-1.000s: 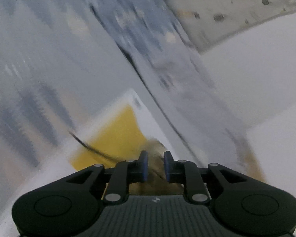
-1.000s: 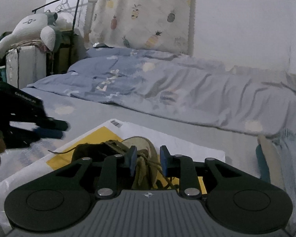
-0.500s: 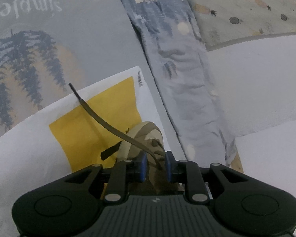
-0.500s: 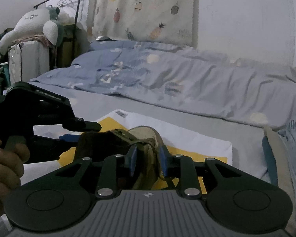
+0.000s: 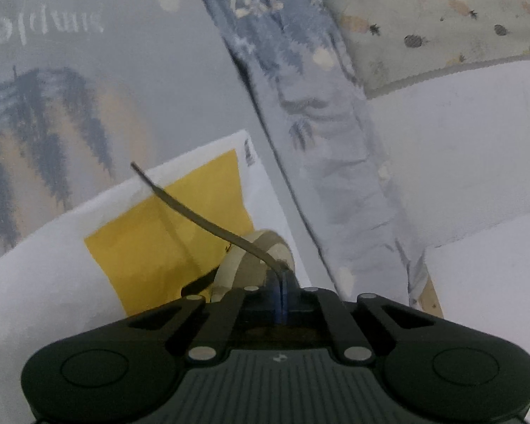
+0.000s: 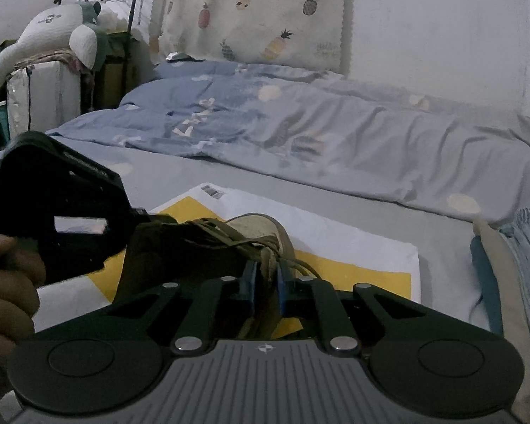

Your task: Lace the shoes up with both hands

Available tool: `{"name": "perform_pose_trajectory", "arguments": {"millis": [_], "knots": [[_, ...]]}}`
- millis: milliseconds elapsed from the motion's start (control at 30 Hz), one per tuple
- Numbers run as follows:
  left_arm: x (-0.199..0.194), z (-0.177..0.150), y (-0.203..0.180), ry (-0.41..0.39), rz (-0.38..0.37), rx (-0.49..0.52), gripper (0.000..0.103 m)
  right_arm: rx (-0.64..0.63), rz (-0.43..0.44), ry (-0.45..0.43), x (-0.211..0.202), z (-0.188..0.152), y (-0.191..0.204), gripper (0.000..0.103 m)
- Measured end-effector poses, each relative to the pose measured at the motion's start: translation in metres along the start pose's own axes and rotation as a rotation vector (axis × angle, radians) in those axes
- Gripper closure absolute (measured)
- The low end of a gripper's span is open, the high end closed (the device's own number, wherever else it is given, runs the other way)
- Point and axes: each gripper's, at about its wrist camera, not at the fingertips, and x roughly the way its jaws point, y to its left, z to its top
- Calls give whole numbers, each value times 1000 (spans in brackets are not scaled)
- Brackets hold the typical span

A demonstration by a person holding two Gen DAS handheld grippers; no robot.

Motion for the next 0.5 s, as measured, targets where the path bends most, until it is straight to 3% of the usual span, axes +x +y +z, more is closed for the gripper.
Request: {"name": "perform_pose_trajectory", "arguments": {"millis": [500], "knots": [[-41,33,14,-161,72,-19,103,-11,-11,11,1,2,2,94]]}}
